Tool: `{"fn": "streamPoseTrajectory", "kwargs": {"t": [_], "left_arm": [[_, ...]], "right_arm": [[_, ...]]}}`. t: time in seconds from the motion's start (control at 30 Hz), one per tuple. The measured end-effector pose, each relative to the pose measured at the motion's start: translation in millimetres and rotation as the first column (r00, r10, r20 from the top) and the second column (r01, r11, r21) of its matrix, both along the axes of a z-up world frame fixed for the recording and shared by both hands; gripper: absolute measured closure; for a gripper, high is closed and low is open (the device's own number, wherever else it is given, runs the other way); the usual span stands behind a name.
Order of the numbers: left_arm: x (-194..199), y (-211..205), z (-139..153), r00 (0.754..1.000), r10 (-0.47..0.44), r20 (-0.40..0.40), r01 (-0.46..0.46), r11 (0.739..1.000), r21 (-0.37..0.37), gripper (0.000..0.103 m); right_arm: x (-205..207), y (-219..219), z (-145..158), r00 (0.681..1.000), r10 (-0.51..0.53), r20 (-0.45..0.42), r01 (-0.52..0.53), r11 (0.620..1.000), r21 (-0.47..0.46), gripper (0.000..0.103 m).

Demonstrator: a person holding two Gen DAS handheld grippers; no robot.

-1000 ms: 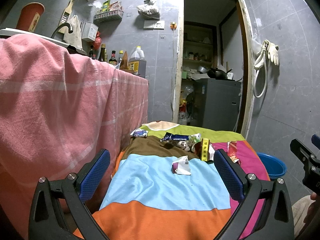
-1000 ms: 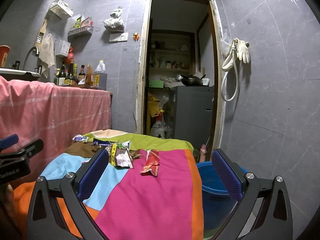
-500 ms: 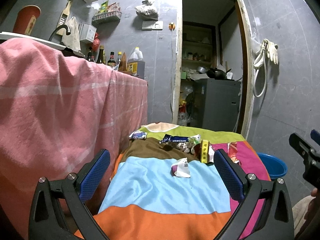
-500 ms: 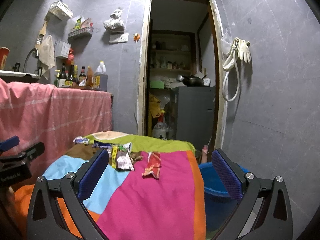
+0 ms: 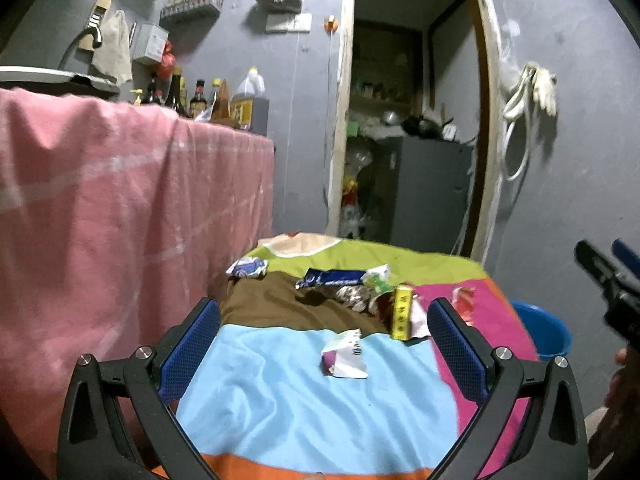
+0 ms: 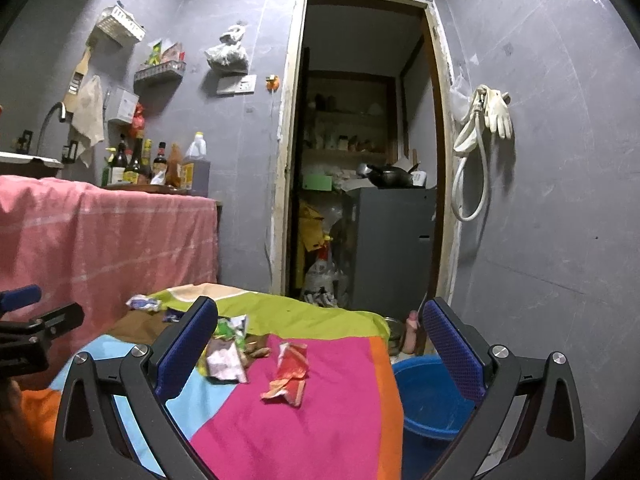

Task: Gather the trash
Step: 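Grasp the white paper packet with the left tool while the right tool grasps the red wrapper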

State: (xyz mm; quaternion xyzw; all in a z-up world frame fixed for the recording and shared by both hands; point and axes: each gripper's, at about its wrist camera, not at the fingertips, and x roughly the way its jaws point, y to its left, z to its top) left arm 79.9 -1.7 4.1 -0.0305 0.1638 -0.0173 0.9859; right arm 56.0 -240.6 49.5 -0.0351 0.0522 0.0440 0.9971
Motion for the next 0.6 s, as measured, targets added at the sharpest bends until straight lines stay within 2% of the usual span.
{"fn": "streamPoseTrajectory", "kwargs": {"t": [0.13, 0.27, 0.4, 0.6], "left_arm": [[28.9, -4.3, -15.8, 0.995, 0.02, -0.099, -0.02, 1.0, 0.0, 0.002], [54.8, -6.7, -31.0, 0.978, 0.037, -0.207, -0.036, 0.999, 0.007, 0.002], [72.5, -6.4, -43.0, 0.959, 0.037, -0.281, -0.035, 0.999, 0.012, 0.002], [87.6, -4.4, -56.2, 0.937, 0.021, -0.349, -0.022, 1.0, 0.0, 0.002]], "right_arm": [[25.6, -4.7, -9.0, 1.0, 0.016, -0.008, -0.016, 1.0, -0.007, 0.0], [58.8, -4.4, -27.3, 0.99, 0.055, -0.128, -0.056, 0.998, -0.001, 0.0], [91.7, -2.7, -45.9, 0.959, 0.075, -0.274, -0.076, 0.997, 0.009, 0.0], [122.6, -0.2, -69.4, 0.907, 0.112, -0.406, -0.109, 0.994, 0.031, 0.0]]}}
